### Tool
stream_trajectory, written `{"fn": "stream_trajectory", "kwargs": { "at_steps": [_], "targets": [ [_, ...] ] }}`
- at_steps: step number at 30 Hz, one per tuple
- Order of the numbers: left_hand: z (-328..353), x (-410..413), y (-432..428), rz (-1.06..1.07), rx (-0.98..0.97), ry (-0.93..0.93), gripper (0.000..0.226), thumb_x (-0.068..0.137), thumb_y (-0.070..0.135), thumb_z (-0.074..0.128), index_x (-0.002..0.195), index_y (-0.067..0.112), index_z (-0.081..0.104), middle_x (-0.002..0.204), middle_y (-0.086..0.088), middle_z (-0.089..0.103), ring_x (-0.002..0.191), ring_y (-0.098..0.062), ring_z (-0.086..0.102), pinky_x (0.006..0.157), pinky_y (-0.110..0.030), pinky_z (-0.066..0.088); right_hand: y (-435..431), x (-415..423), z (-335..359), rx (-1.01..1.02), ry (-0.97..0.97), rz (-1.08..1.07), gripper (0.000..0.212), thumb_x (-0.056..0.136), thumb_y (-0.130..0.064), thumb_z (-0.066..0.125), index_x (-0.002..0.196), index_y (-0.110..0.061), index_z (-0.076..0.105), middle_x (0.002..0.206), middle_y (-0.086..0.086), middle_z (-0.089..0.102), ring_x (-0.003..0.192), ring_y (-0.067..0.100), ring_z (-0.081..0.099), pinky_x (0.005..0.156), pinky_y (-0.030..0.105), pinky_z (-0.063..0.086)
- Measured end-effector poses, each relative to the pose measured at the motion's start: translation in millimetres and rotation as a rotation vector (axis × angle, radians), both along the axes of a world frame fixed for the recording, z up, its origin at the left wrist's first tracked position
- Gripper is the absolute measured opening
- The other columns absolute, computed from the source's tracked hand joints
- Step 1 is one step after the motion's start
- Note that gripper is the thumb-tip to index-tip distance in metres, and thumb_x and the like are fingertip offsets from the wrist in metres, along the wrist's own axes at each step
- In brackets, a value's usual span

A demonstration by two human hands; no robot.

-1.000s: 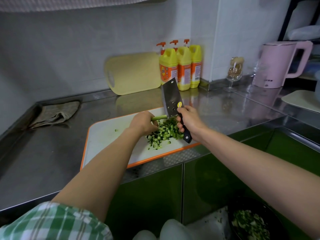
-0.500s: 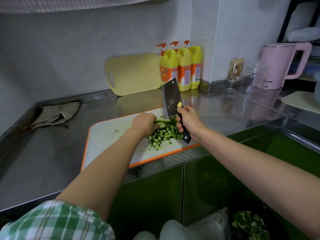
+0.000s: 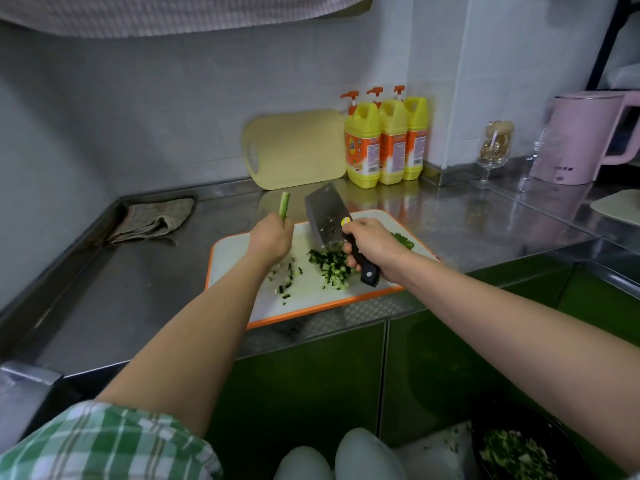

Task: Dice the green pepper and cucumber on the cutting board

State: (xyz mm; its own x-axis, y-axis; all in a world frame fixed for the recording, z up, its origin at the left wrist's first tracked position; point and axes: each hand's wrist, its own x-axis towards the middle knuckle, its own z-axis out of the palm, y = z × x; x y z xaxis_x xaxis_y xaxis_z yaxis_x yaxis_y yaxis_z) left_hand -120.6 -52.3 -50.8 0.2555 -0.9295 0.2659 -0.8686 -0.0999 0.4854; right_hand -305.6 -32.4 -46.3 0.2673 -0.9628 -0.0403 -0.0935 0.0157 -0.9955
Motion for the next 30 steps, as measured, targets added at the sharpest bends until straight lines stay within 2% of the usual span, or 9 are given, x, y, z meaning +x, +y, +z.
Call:
{"fn": "stream_trajectory", "kwargs": {
  "at_steps": [5, 10, 13, 16, 18, 23, 26, 30],
  "targets": [
    [-5, 43, 31, 0.187, 0.002, 0.141, 0.040, 0.101, 0.029, 0.035, 0.108, -0.002, 0.060, 0.108, -0.020, 0.066, 0.098, -0.040, 0.061, 0.085, -0.043, 0.049, 36, 43, -4, -0.048, 0.173, 0.193, 0.016, 0.101, -0.014, 0.041, 0.085, -0.012, 0.044, 0.063, 0.005, 0.047, 0.038, 0.016, 0.043, 0.037, 0.020, 0.035],
    [-10, 58, 57, 0.233, 0.024, 0.144, 0.038, 0.100, 0.025, 0.038, 0.110, -0.005, 0.060, 0.109, -0.024, 0.064, 0.100, -0.041, 0.060, 0.081, -0.040, 0.045, 60, 70, -17, -0.109, 0.342, 0.296, 0.018, 0.101, -0.014, 0.039, 0.084, -0.010, 0.044, 0.062, 0.006, 0.052, 0.035, 0.015, 0.045, 0.033, 0.019, 0.034],
    [-13, 59, 66, 0.202, 0.046, 0.177, 0.035, 0.099, 0.024, 0.039, 0.111, -0.002, 0.060, 0.109, -0.022, 0.065, 0.100, -0.041, 0.061, 0.084, -0.042, 0.047, 60, 70, -20, -0.156, 0.452, 0.257, 0.019, 0.101, -0.014, 0.038, 0.086, -0.007, 0.048, 0.064, 0.007, 0.054, 0.035, 0.014, 0.048, 0.034, 0.019, 0.035],
    [-16, 56, 68, 0.155, 0.079, 0.180, 0.031, 0.098, 0.024, 0.040, 0.109, 0.002, 0.059, 0.107, -0.019, 0.066, 0.097, -0.038, 0.061, 0.084, -0.041, 0.048, 47, 58, -15, -0.198, 0.562, 0.144, 0.025, 0.099, -0.015, 0.041, 0.075, -0.011, 0.049, 0.067, 0.008, 0.055, 0.046, 0.019, 0.050, 0.046, 0.026, 0.039],
    [-18, 52, 67, 0.126, 0.108, 0.156, 0.028, 0.099, 0.022, 0.039, 0.110, 0.003, 0.056, 0.104, -0.017, 0.068, 0.094, -0.035, 0.062, 0.080, -0.038, 0.047, 38, 46, -10, -0.194, 0.609, 0.087, 0.022, 0.097, -0.014, 0.043, 0.078, -0.008, 0.051, 0.071, 0.011, 0.056, 0.051, 0.022, 0.050, 0.053, 0.032, 0.041],
    [-18, 45, 69, 0.101, 0.141, 0.021, 0.030, 0.102, 0.023, 0.037, 0.115, 0.000, 0.052, 0.104, -0.016, 0.060, 0.083, -0.028, 0.050, 0.070, -0.032, 0.037, 29, 29, -6, -0.167, 0.573, 0.050, 0.019, 0.098, -0.012, 0.038, 0.080, -0.009, 0.044, 0.071, 0.012, 0.052, 0.045, 0.022, 0.049, 0.047, 0.029, 0.040],
    [-18, 48, 69, 0.110, 0.159, 0.002, 0.032, 0.102, 0.024, 0.037, 0.119, 0.001, 0.050, 0.111, -0.019, 0.059, 0.082, -0.027, 0.049, 0.070, -0.032, 0.036, 34, 34, -4, -0.212, 0.503, 0.090, 0.013, 0.100, -0.016, 0.039, 0.094, -0.008, 0.048, 0.069, 0.007, 0.051, 0.041, 0.017, 0.049, 0.042, 0.023, 0.037],
    [-22, 50, 67, 0.087, 0.209, -0.028, 0.034, 0.102, 0.027, 0.039, 0.122, 0.001, 0.047, 0.120, -0.021, 0.057, 0.103, -0.036, 0.055, 0.079, -0.036, 0.040, 40, 45, -5, -0.210, 0.527, 0.181, 0.014, 0.100, -0.015, 0.040, 0.100, -0.005, 0.051, 0.068, 0.006, 0.053, 0.040, 0.016, 0.049, 0.041, 0.023, 0.038]
  ]
}}
